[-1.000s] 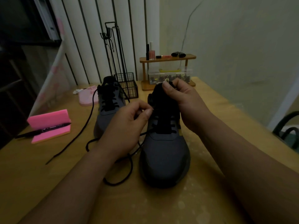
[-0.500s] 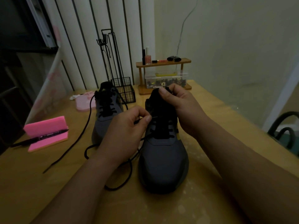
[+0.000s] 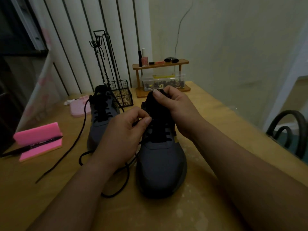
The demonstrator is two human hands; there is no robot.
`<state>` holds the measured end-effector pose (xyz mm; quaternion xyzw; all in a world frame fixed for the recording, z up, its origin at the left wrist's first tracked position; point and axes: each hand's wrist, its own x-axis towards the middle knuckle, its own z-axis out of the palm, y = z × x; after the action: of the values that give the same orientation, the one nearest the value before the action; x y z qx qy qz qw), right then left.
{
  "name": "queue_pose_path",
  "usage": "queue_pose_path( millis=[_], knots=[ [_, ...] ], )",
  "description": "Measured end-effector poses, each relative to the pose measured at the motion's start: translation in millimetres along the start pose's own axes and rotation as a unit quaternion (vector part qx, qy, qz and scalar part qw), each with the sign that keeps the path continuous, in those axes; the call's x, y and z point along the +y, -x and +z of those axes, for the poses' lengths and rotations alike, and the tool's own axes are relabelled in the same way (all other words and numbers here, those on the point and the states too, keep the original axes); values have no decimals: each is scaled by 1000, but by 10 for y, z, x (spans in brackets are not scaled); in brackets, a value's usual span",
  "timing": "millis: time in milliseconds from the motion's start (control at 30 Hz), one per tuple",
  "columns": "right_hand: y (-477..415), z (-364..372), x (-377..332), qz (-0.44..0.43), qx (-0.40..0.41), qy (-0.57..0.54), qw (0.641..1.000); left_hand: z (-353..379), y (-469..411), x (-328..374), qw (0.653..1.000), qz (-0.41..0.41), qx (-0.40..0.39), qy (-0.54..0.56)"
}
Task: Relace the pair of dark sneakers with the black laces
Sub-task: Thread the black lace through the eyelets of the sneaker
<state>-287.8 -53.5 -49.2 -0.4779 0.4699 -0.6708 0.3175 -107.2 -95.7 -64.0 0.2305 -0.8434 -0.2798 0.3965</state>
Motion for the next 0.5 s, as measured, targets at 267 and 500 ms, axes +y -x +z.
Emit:
queue_pose_path(
  millis=[267, 500],
  knots=[
    [4, 24, 12, 0, 8, 9, 1000, -11, -43, -17, 995, -60, -43, 65],
    [3, 38, 31, -6, 11, 15, 1000, 54, -1, -26, 991, -91, -3, 94]
  ],
)
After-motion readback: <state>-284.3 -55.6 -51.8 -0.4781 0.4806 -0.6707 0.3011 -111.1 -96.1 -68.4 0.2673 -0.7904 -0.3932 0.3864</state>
